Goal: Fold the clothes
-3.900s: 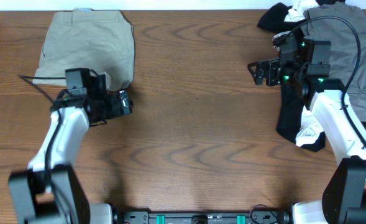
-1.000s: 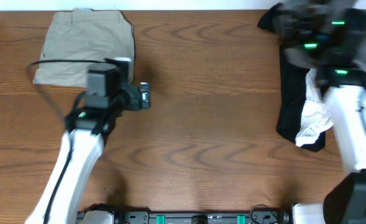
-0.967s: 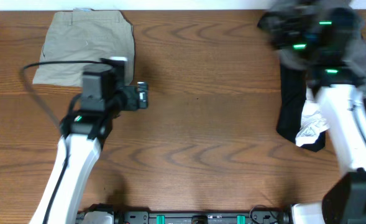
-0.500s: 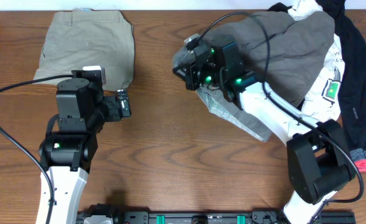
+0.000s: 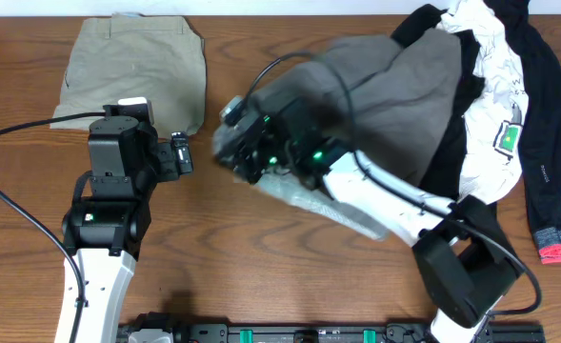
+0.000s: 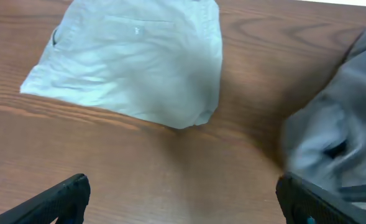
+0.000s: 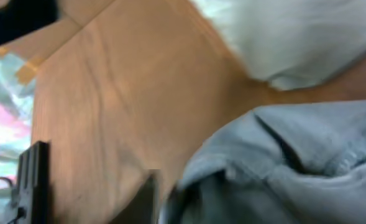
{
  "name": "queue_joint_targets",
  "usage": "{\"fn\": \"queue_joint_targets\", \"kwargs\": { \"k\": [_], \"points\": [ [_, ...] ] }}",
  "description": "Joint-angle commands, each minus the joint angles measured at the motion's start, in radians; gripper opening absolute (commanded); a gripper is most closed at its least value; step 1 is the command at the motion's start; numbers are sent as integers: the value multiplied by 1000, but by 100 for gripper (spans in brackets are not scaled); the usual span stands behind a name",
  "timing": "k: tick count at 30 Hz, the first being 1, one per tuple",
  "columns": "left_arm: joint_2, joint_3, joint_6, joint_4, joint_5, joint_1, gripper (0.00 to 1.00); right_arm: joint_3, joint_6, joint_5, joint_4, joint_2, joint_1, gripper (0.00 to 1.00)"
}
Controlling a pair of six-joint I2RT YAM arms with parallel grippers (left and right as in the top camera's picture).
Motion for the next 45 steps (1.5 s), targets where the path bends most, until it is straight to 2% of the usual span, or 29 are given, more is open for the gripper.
{"fn": "queue_joint_targets", "kwargs": {
  "k": [1,3,8,15,21,25,31,39,45],
  "points": [
    [0,12,-6,-2,-37,5,97,5,-19,13,5,2,-15,68],
    [0,12,-5,-2,-37,5,97,6,-5,12,1,-22,-51,73],
    [1,12,-10,-1,-19,5,97,7,54,50,-52,-121,-204,77],
    [85,12,-9,29,179,-11,96,6,55,187,-161,-167,-415,78],
    [245,12,-10,92,193,-72,93,6,41,327,-148,-81,-449,77],
    [308,12,-9,115,201,-122,93,6,56,342,-214,-51,-465,75],
    [315,12,-6,37,201,-156,92,6,51,294,-422,-94,-476,77],
    [315,12,-9,-224,242,-156,92,6,41,277,-848,-127,-483,82],
    [353,3,33,-198,205,-156,93,-1,43,303,-992,-127,-479,80]
  ]
}}
